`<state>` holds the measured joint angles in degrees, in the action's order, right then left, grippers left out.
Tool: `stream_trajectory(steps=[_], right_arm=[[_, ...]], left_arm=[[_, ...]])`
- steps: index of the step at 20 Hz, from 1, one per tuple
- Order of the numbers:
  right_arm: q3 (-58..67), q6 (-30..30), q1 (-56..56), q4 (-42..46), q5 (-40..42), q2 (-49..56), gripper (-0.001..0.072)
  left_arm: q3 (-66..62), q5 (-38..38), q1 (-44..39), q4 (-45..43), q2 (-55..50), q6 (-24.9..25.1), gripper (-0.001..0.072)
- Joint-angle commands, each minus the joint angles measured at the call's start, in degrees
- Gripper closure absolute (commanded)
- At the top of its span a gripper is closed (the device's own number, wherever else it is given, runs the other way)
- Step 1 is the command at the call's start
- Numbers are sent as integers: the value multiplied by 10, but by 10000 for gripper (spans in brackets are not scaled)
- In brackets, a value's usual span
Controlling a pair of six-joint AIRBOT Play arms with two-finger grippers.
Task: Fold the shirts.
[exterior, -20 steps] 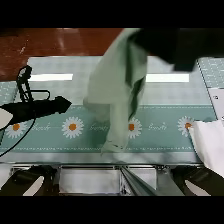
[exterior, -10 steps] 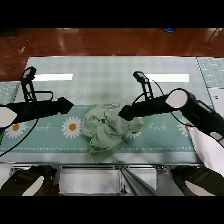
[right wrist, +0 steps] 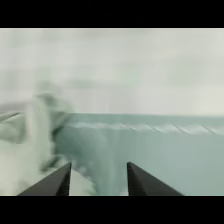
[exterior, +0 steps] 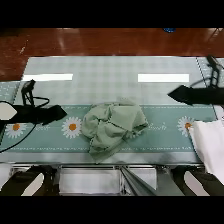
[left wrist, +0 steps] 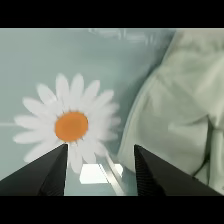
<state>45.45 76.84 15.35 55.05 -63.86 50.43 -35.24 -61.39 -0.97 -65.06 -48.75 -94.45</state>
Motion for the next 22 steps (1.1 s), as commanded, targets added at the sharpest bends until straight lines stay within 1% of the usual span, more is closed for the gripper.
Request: stream_trajectory(steps=[1, 2, 4, 6, 8, 10, 11, 12, 13, 14, 16, 17, 19, 22], right_arm=[[-146, -36, 135, -61, -41, -81, 305], [-183, -43, 130, -93, -36, -94, 305], [-234, -63, 115, -138, -41, -101, 305], [-261, -64, 90, -140, -41, -101, 305], [-275, -63, 58, -142, -34, -101, 305], [-283, -47, 13, -137, -22, -97, 305], [-283, -38, -9, -133, -23, -90, 305], [-283, -31, -33, -134, -22, -82, 305], [-283, -28, -58, -136, -14, -72, 305], [-283, -21, -80, -135, 0, -60, 305], [-283, -6, -121, -144, 45, -26, 305], [-283, -7, -139, -167, 68, -5, 305], [-283, -35, -180, -231, 110, 39, 305], [-282, -57, -242, -305, 185, 98, 306]], left_arm=[[62, 13, 11, 144, -60, 108, 200], [69, 29, 6, 168, -80, 119, 200], [69, 56, -9, 180, -119, 120, 200], [69, 72, -28, 193, -153, 126, 200], [69, 90, -55, 246, -187, 166, 200], [68, 107, -82, 303, -217, 208, 200], [63, 109, -90, 317, -230, 221, 201], [56, 108, -96, 317, -240, 223, 211], [49, 108, -97, 317, -247, 225, 426], [43, 108, -97, 317, -248, 235, 689], [30, 99, -97, 317, -247, 247, 687], [23, 91, -97, 317, -247, 248, 687], [15, 83, -97, 317, -247, 248, 687], [12, 83, -97, 317, -247, 248, 687]])
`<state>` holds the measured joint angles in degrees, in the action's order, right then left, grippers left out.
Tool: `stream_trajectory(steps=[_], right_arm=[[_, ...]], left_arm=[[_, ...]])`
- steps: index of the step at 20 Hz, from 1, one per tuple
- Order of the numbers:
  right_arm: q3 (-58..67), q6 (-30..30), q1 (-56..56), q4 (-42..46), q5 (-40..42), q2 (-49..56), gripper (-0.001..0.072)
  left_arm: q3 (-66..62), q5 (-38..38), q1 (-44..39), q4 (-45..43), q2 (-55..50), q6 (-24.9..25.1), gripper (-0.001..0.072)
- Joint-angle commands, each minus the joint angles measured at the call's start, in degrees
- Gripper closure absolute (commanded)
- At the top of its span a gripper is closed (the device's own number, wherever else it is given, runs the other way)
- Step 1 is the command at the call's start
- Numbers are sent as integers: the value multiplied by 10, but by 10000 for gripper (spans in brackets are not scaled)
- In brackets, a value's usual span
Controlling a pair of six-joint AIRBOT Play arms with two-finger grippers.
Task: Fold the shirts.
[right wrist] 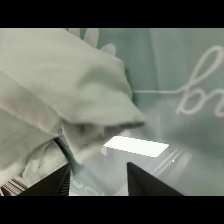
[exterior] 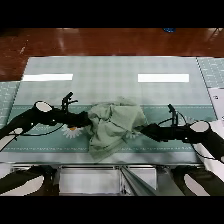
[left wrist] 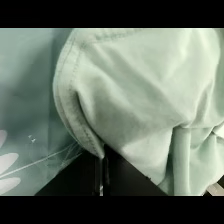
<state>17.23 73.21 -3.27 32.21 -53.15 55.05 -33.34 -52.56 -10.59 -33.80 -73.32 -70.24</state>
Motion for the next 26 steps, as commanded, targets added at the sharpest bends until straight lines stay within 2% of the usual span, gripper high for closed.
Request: stream_trajectory(steps=[1, 2, 5, 6, 8, 10, 14, 18, 20, 23, 26], right_arm=[[3, -30, -73, -104, 104, 68, 344], [9, -36, -84, -119, 122, 81, 440], [54, -48, -98, -120, 122, 107, 606], [74, -65, -97, -112, 108, 108, 690], [139, -66, -97, -55, 67, 97, 692], [246, -17, -80, 38, 16, 73, 692], [577, 68, -7, 216, -119, 39, 693], [899, 88, 34, 284, -256, 39, 693], [1012, 90, 36, 295, -304, 36, 693], [1043, 97, 36, 338, -307, -28, 693], [1024, 122, 36, 459, -328, -110, 692]], left_arm=[[-7, -6, -1, 4, -2, 6, 687], [-7, -6, -1, 4, -2, 6, 687], [-8, -6, -1, 4, -2, 6, 687], [-14, -7, 2, 4, -1, 6, 687], [-47, -37, 20, 4, 9, 6, 687], [-115, -74, 55, 5, 38, 5, 687], [-324, -79, 146, 5, 123, -43, 687], [-543, -81, 233, 4, 182, -66, 687], [-618, -82, 269, 4, 214, -65, 687], [-669, -82, 324, -8, 278, -65, 687], [-669, -119, 368, -124, 356, -66, 687]])
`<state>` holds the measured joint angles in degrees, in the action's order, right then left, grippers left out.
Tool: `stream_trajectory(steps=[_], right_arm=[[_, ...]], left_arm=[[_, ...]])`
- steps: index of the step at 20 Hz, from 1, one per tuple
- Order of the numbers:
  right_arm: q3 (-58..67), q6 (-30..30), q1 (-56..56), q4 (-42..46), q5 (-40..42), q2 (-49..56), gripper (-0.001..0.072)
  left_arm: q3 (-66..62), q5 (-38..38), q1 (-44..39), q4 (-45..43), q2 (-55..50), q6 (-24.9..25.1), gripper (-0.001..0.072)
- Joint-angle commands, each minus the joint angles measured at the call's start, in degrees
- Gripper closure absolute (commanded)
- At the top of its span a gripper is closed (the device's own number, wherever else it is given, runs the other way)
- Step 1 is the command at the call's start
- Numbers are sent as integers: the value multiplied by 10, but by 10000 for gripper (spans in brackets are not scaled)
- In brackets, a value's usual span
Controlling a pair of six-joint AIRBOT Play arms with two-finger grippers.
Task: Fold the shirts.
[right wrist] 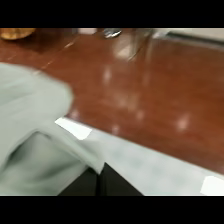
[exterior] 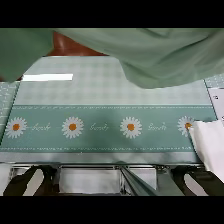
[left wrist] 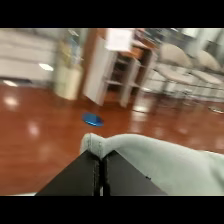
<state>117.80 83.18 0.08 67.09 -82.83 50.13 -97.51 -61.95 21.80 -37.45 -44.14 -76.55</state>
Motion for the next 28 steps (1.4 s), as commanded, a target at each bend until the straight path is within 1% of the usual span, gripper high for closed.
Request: stream_trajectory(steps=[1, 2, 3, 5, 7, 9, 12, 14, 16, 17, 18, 19, 21, 23, 24, 25, 27, 28], right_arm=[[10, 30, 2, 159, -44, -87, 692], [3, 41, 2, 204, -56, -107, 692], [-8, 53, 2, 240, -59, -128, 692], [-35, 63, 2, 264, -60, -154, 692], [-62, 66, 2, 251, -60, -156, 692], [-106, 65, 2, 228, -55, -143, 692], [-181, 51, 2, 165, -35, -97, 692], [-226, 28, 2, 99, 0, -38, 692], [-250, -3, 2, 27, 35, 47, 692], [-251, -24, 2, -12, 50, 101, 692], [-250, -39, 2, -46, 70, 152, 692], [-250, -52, 2, -79, 93, 207, 692], [-238, -57, 2, -117, 131, 308, 692], [-212, -57, 2, -146, 155, 396, 692], [-199, -57, 2, -160, 163, 432, 692], [-185, -56, 1, -171, 169, 466, 692], [-167, -42, 1, -191, 178, 514, 691], [-167, -38, 1, -197, 187, 527, 655]], left_arm=[[-27, -42, 51, -142, 91, -7, 687], [-27, -53, 44, -194, 112, -24, 687], [-26, -66, 35, -228, 131, -38, 687], [-9, -78, 0, -237, 159, -41, 687], [31, -79, -40, -215, 176, -43, 687], [77, -103, -67, -189, 178, -43, 687], [189, -147, -73, -153, 178, -43, 687], [289, -152, -73, -137, 178, -43, 687], [417, -141, -73, -136, 172, -40, 687], [480, -122, -73, -135, 165, -39, 687], [546, -81, -73, -135, 156, -37, 687], [599, -34, -73, -135, 144, -39, 687], [678, 68, -79, -135, 103, -38, 686], [705, 149, -95, -135, 39, -26, 686], [703, 181, -106, -135, 0, -14, 687], [698, 206, -116, -134, -36, -13, 687], [683, 237, -132, -113, -107, -13, 686], [673, 241, -137, -90, -139, -13, 675]])
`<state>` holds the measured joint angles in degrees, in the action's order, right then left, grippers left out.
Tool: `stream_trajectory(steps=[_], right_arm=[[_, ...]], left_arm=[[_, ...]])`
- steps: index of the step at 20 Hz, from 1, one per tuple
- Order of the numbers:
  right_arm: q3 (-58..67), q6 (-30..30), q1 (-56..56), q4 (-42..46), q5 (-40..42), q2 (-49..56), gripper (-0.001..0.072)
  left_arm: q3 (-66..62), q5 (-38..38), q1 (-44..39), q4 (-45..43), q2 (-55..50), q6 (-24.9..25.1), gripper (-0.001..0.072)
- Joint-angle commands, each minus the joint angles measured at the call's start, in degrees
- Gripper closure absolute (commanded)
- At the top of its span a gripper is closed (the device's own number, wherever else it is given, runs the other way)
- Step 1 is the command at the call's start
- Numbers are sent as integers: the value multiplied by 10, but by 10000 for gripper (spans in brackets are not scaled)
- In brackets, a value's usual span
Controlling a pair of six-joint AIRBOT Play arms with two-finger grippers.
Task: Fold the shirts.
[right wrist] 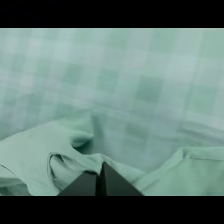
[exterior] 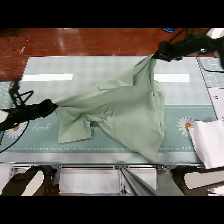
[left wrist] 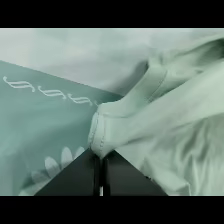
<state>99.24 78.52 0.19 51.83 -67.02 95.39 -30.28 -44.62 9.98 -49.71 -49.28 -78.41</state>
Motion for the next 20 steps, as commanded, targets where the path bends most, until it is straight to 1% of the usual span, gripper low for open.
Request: stream_trajectory(steps=[1, 2, 4, 5, 7, 8, 9, 10, 11, 12, 13, 14, 15, 16, 18, 20], right_arm=[[19, 16, 1, -49, 30, 84, 387], [19, 16, 5, -49, 25, 86, 298], [19, 10, 33, -47, -29, 69, 297], [19, 9, 60, -32, -78, 52, 298], [10, 4, 123, 50, -188, 8, 304], [-15, 5, 153, 95, -217, -23, 305], [-68, 17, 187, 129, -211, -67, 305], [-147, 37, 218, 138, -170, -118, 305], [-236, 47, 241, 129, -120, -167, 305], [-337, 46, 260, 108, -68, -220, 305], [-424, 27, 273, 80, -33, -265, 305], [-505, -8, 283, 50, -18, -308, 305], [-565, -30, 290, 30, -16, -342, 306], [-617, -46, 294, 18, -19, -373, 306], [-688, -56, 295, 20, -27, -417, 306], [-722, -52, 295, 30, -33, -438, 306]], left_arm=[[-13, 66, -21, 47, -117, 6, 521], [-32, 53, -20, 48, -139, 5, 190], [-96, -18, 12, 24, -165, 4, 196], [-134, -56, 41, 7, -168, 4, 196], [-206, -116, 113, -21, -165, 4, 196], [-230, -138, 152, -23, -165, 3, 196], [-237, -154, 181, -22, -165, -5, 197], [-230, -166, 202, -22, -167, -12, 197], [-213, -179, 213, -22, -172, -14, 197], [-197, -197, 214, -22, -182, -14, 197], [-184, -218, 214, -21, -195, -14, 197], [-174, -234, 214, -15, -209, -10, 198], [-167, -243, 214, 2, -221, 2, 198], [-164, -258, 214, 33, -237, 25, 198], [-164, -295, 214, 93, -273, 68, 198], [-164, -329, 214, 117, -312, 91, 198]])
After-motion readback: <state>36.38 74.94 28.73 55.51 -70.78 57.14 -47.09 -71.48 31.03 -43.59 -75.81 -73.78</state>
